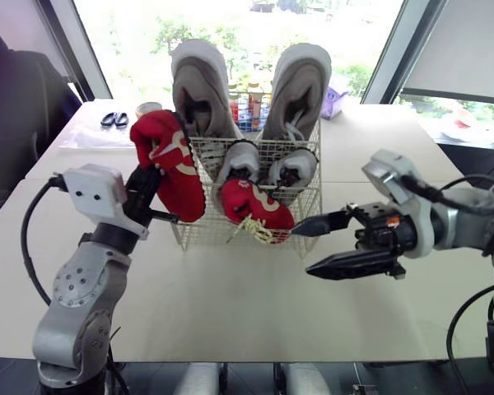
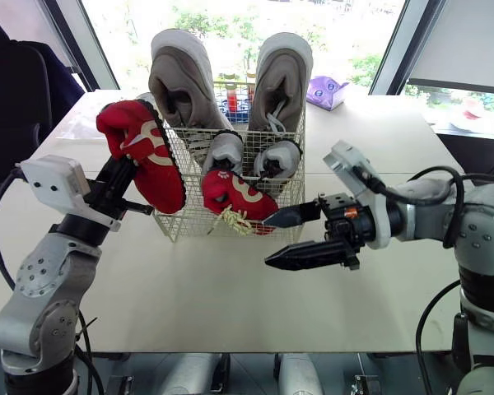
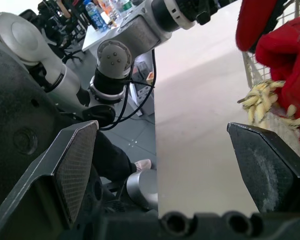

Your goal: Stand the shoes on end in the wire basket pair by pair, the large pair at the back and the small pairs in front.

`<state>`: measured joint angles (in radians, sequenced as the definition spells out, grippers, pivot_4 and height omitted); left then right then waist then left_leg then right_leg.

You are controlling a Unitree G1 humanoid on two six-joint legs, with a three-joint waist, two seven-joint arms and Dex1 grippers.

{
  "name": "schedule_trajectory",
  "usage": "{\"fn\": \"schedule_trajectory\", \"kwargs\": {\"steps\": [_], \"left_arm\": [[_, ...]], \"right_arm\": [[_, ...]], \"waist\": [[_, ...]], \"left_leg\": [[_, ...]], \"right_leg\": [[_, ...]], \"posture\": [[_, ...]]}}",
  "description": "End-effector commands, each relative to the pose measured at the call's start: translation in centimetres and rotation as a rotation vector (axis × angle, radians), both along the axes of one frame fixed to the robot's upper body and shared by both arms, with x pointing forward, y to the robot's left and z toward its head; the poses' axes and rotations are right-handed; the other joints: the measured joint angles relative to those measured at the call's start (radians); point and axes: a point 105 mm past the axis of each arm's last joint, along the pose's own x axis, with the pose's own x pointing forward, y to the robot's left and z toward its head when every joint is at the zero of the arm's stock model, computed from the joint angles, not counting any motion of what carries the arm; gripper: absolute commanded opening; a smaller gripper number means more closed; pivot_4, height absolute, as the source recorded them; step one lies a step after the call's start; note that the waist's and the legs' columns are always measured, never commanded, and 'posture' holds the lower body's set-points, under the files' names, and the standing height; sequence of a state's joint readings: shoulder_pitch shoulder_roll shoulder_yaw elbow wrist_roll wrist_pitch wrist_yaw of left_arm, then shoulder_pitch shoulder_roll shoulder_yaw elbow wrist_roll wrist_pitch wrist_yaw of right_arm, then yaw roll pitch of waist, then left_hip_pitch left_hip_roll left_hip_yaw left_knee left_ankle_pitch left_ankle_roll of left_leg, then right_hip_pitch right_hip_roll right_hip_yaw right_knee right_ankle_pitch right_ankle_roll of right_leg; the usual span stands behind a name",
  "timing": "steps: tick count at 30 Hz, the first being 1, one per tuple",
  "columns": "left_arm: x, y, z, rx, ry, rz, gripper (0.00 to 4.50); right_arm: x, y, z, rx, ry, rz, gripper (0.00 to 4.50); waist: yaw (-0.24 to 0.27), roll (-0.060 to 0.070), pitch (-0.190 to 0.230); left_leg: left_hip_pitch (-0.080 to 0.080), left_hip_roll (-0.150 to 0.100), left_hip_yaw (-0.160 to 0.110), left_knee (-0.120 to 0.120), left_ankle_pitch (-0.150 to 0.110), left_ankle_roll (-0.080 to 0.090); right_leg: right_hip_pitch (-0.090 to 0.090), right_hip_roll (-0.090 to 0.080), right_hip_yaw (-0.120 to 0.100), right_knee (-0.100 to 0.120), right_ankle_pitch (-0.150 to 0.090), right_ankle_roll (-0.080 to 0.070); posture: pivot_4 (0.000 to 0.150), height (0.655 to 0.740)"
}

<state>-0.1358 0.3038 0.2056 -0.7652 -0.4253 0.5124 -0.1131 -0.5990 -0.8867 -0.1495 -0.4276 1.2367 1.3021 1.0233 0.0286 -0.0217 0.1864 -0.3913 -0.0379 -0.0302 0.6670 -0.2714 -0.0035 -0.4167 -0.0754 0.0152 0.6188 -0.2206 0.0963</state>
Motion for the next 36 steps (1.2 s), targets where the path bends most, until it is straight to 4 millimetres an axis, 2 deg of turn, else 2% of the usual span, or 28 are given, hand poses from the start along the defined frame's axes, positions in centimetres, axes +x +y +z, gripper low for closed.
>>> {"fn": "schedule_trajectory", "kwargs": {"steps": [1, 7, 13, 20, 24, 30, 36], "left_arm": [[0.0, -1.2, -0.3, -0.006, 0.014, -0.049, 0.02], [-0.7, -1.1, -0.1, -0.026, 0.019, -0.040, 0.02], [-0.6, -2.3, 1.7, -0.006, -0.035, -0.056, 0.02], [-0.3, -2.2, 1.5, -0.008, -0.019, -0.048, 0.02], [0.2, -2.1, 0.1, 0.073, 0.006, -0.021, 0.02], [0.7, -2.0, -2.7, 0.064, 0.059, -0.010, 0.02], [0.0, -2.8, -5.1, 0.096, 0.133, -0.070, 0.02]], "right_arm": [[-0.3, 0.2, 0.9, 0.037, -0.041, -0.010, 4.50], [0.0, 0.9, 1.0, 0.078, -0.028, -0.015, 4.50], [0.2, 1.2, 1.0, 0.097, -0.030, -0.016, 4.50], [0.3, 1.3, 0.9, 0.102, -0.037, -0.020, 4.50], [0.5, 1.2, 0.9, 0.108, -0.047, -0.039, 4.50], [0.6, 1.2, 0.9, 0.120, -0.051, -0.058, 4.50], [0.8, 0.9, 1.2, 0.117, -0.051, -0.072, 4.50]], "waist": [[0.009, 0.000, 0.000], [0.012, 0.000, 0.000], [0.010, 0.000, 0.000], [0.009, 0.000, 0.000], [0.009, 0.000, 0.000], [0.010, 0.001, 0.000], [0.009, 0.005, -0.003]], "left_leg": [[0.000, 0.000, 0.000, 0.000, 0.000, 0.000], [0.000, 0.000, 0.000, 0.000, 0.000, 0.001], [0.000, 0.000, 0.000, 0.000, 0.000, 0.001], [-0.001, 0.001, 0.000, -0.001, -0.001, 0.003], [-0.001, 0.001, 0.000, -0.001, -0.001, 0.003], [-0.001, 0.001, 0.000, -0.001, -0.002, 0.003], [0.000, 0.001, 0.001, -0.001, -0.002, 0.004]], "right_leg": [[0.000, 0.000, 0.000, 0.000, 0.000, 0.000], [0.001, 0.000, 0.000, -0.002, 0.000, 0.000], [0.002, 0.003, 0.000, -0.004, 0.000, 0.000], [0.000, 0.004, 0.000, -0.005, 0.000, 0.000], [0.001, 0.004, 0.000, -0.005, 0.000, 0.000], [0.001, 0.001, 0.000, -0.006, 0.000, 0.000], [0.002, -0.001, 0.001, -0.007, 0.000, 0.000]], "posture": [[0.150, 0.7400], [0.150, 0.7400], [0.150, 0.7400], [0.150, 0.7400], [0.150, 0.7400], [0.150, 0.7400], [0.150, 0.7400]]}}
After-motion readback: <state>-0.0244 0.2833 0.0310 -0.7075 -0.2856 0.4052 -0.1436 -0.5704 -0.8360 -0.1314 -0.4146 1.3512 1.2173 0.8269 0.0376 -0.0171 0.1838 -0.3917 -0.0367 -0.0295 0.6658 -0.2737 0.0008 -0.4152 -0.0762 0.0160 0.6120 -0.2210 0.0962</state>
